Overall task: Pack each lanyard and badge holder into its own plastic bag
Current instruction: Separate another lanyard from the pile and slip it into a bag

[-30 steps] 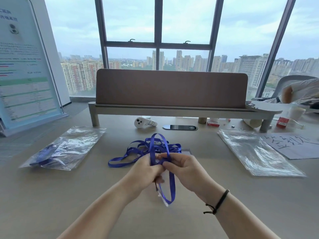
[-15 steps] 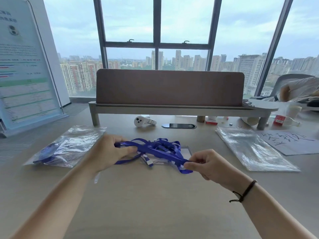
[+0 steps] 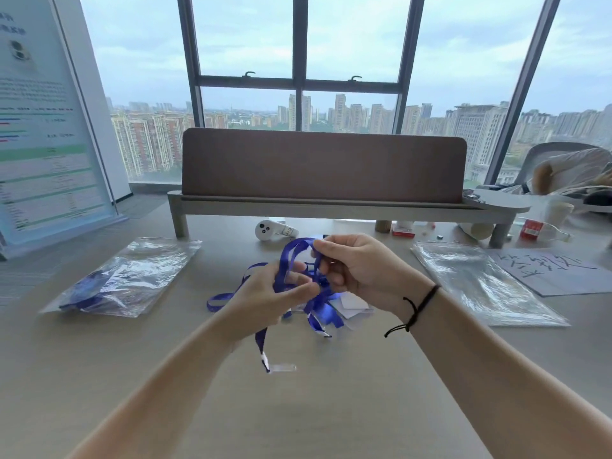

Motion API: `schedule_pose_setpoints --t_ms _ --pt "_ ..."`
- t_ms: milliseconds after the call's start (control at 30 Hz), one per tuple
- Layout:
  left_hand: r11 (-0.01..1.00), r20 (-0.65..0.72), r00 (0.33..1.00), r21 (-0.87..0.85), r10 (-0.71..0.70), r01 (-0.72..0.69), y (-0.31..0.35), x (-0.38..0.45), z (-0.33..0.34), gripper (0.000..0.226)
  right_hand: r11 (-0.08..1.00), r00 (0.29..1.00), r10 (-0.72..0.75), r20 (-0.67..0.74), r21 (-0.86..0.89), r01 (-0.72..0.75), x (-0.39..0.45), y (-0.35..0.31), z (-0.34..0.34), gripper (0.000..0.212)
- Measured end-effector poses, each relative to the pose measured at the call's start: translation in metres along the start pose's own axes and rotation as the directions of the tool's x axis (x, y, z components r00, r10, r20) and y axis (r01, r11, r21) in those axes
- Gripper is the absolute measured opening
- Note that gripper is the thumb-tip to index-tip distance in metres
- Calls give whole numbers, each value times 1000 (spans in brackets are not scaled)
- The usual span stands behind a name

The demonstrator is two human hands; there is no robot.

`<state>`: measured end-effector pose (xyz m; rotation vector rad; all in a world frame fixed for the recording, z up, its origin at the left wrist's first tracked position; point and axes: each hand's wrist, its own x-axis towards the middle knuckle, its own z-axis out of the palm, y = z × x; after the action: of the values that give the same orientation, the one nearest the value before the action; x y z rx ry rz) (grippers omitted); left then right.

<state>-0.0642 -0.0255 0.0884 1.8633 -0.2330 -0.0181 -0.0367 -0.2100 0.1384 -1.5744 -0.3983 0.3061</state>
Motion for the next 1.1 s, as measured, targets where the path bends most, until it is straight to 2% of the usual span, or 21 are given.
schedule_pose_setpoints --t_ms 100,200,267,300,400,433,500,600,700,800,900,1100 --pt "994 4 996 56 94 -94 8 8 10 8 999 999 -28 24 46 27 8 -4 10 22" --pt "997 -68 995 17 74 -73 9 12 9 19 998 990 -69 -125 -10 69 13 3 8 19" --pt "997 -142 989 -55 51 -59 10 11 5 26 987 972 -74 -225 -159 38 10 17 6 18" --pt "992 -168 985 -111 34 -53 10 11 4 28 969 971 -51 -232 -247 -8 7 26 7 22" --pt "942 -171 985 -334 -21 -38 9 9 -4 30 824 993 25 -117 -561 -87 1 55 19 28" --pt "934 -171 985 -354 -23 -39 7 10 -7 30 779 997 37 -68 -622 -71 2 60 24 33" --pt "955 -218 975 -295 -34 -33 0 12 -12 31 768 999 29 -24 -639 -38 7 60 30 42" --pt "997 -330 942 -70 -55 34 -23 22 -22 33 842 999 -35 -39 -539 8 14 40 35 38" --pt "991 -337 936 48 -104 127 -48 27 -31 37 912 995 -94 -22 -404 77 18 17 36 36" --pt "982 -324 931 25 -170 188 -65 25 -37 38 962 988 -144 -49 -243 128 24 -1 30 39" --pt "978 -324 926 1 -196 207 -70 23 -42 50 986 982 -161 -94 -52 157 32 -1 27 46" --pt "962 -301 914 -84 -274 261 -74 22 -50 44 946 977 -162 -139 261 194 43 7 31 42"
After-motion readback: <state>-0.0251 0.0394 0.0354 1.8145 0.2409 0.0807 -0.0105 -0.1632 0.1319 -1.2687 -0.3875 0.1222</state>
